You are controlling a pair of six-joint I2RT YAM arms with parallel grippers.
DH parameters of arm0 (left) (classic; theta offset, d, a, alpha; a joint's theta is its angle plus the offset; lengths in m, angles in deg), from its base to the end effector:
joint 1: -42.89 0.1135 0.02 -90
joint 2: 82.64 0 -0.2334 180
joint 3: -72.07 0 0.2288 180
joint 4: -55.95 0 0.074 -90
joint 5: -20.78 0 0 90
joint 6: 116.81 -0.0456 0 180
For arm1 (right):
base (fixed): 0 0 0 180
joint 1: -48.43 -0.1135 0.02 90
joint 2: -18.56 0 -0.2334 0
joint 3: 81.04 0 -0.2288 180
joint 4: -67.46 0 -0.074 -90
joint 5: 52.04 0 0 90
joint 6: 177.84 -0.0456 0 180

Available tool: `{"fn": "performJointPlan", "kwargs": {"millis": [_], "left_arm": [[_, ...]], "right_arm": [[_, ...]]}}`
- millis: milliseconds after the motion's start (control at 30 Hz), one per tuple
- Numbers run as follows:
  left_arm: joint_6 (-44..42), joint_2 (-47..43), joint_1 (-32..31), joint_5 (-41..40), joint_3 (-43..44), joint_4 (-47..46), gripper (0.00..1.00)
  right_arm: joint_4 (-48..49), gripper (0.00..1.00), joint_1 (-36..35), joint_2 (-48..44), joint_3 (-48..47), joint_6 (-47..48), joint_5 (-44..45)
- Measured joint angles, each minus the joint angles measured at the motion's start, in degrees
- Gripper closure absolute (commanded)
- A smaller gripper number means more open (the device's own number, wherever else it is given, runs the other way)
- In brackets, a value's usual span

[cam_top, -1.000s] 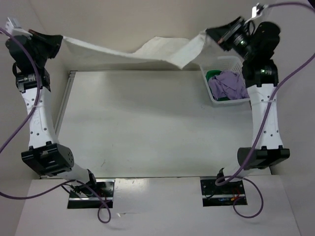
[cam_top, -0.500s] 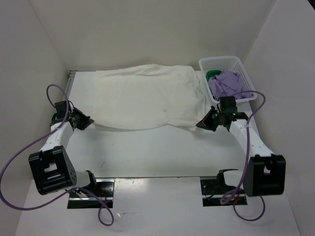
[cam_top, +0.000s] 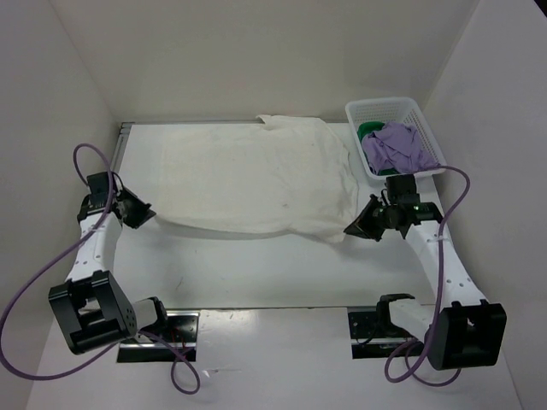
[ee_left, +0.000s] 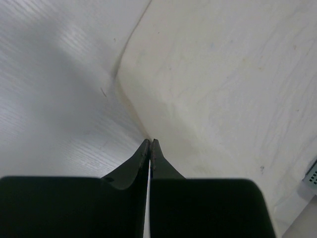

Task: Fold and stack the t-shirts
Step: Grap the side of the flattened tshirt closest away from the robot with both arms, then fold the flattened tshirt in 1/3 of the way

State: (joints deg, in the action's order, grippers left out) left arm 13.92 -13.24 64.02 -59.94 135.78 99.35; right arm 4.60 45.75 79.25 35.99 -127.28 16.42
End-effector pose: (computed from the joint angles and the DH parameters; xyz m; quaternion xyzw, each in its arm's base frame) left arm 0.2298 0.0809 0.2194 -0.4558 0.8156 -0.1340 0.3303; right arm 0.1906 0.0257 0.2247 0.2546 0.9167 0.2583 0.1678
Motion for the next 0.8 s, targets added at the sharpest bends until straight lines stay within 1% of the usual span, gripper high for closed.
{"fn": "performJointPlan", "kwargs": {"millis": [67, 167, 267, 400, 533, 800], "left_arm": [[0.0, 1.5, 0.0, 0.0, 0.7, -1.5, 1.00], [0.3, 5.9, 0.0, 0.1, 1.6, -4.0, 1.00], [1.4, 11.8, 0.0, 0.5, 3.3, -6.3, 1.00], [2.3, 17.5, 0.0, 0.7, 6.4, -8.5, 1.00], [3.3, 22.4, 0.0, 1.1, 10.0, -11.0, 1.00], [4.7, 31.1, 0.0, 1.1, 16.1, -13.7, 1.00]], "right_arm": [[1.0, 1.00, 0.3, 1.2, -1.3, -0.3, -0.2], [4.2, 1.00, 0.3, 7.2, -5.4, -1.0, -0.7], [7.7, 1.00, 0.4, 16.1, -12.0, -1.3, -0.7], [11.8, 1.00, 0.4, 28.5, -22.7, -1.3, 0.0], [14.2, 1.00, 0.5, 38.7, -31.8, -1.0, 1.7], [14.4, 1.00, 0.7, 53.7, -48.7, -0.5, 5.2]]}}
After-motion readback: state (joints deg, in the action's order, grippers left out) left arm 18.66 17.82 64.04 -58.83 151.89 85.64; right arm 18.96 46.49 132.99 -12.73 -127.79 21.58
